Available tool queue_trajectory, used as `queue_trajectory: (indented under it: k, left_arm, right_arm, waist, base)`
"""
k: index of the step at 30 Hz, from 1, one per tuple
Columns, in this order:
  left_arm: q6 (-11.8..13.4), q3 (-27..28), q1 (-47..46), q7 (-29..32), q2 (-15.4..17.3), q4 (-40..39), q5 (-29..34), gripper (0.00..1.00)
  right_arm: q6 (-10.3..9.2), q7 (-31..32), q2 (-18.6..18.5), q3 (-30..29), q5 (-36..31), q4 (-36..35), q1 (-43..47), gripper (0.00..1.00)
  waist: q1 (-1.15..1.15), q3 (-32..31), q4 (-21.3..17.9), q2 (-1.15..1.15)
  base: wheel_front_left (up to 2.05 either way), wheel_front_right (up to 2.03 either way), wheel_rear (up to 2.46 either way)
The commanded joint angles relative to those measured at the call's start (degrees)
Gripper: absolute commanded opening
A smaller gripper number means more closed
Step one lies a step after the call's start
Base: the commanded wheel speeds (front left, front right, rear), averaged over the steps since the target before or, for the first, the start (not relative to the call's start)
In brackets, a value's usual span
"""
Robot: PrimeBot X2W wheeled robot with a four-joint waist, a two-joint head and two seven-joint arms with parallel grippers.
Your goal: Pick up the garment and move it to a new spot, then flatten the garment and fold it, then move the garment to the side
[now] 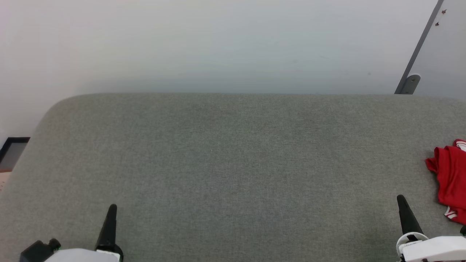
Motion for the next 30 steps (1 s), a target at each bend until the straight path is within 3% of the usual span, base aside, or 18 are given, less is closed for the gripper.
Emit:
queue_trajectory:
  k: [1, 30]
  left_arm:
    - [-0.1, 0.4, -1.2, 0.3, 0.2, -0.3, -1.1, 0.00]
    - [-0.1, 1.4, -4.4, 4.5, -3.4, 0.7, -13.0, 0.00]
  right_arm:
    - [-0.03, 0.3, 0.1, -0.3, 1.8, -0.4, -1.2, 0.00]
    - [-0.05, 4.4, 1.2, -1.3, 18.9, 0.1, -3.3, 0.00]
  waist:
    - [0.00, 0.0, 0.0, 0.00]
    - [0.00, 0.8, 0.1, 0.00]
  base:
    - [0.00, 0.00, 0.00]
    - [0.00, 0.00, 0.00]
